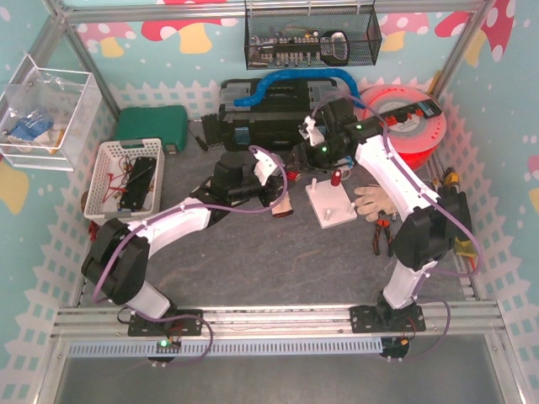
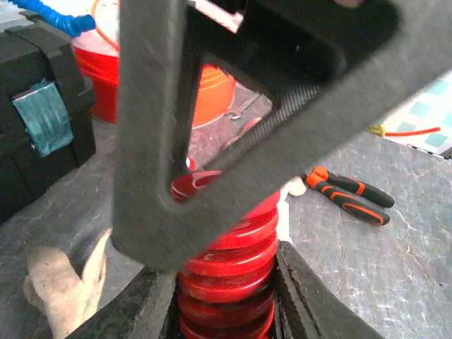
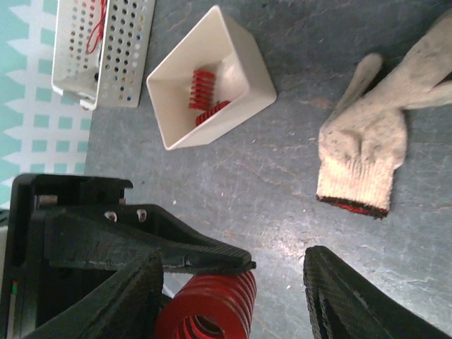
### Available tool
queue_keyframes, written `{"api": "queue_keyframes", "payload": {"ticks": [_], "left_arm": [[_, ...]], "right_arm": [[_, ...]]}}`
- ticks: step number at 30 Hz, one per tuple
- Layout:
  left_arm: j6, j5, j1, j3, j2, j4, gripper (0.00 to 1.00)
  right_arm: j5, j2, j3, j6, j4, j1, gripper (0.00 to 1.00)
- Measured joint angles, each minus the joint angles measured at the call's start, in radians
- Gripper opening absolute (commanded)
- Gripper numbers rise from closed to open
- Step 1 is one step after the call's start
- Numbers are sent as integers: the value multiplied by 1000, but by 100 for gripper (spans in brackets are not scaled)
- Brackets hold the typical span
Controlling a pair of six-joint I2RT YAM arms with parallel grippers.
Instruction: Install the large spring
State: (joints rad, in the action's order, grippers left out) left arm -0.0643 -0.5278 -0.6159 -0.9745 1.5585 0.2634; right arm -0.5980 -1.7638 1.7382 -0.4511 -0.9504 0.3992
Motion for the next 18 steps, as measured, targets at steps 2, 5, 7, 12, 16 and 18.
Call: {"api": "queue_keyframes", "payload": {"ticks": [2, 5, 7, 12, 16, 18], "left_arm": [[-1, 0, 0, 0, 0, 0, 0], [-4, 0, 0, 0, 0, 0, 0], [-7, 0, 0, 0, 0, -7, 0], [-11, -2, -3, 2, 0, -2, 37], [0, 43, 0, 2, -3, 13, 98], [10, 74, 8, 2, -11, 6, 99]], "right_arm": [[-27, 2, -19, 7, 1, 0, 53], [-61, 10, -51, 17, 3, 0, 37], [-87, 19, -76, 19, 18, 1, 23], [-84, 53, -108, 15, 48, 0, 0], [-17, 73, -108, 4, 70, 3, 0], [73, 103, -115, -10, 84, -3, 0]]}}
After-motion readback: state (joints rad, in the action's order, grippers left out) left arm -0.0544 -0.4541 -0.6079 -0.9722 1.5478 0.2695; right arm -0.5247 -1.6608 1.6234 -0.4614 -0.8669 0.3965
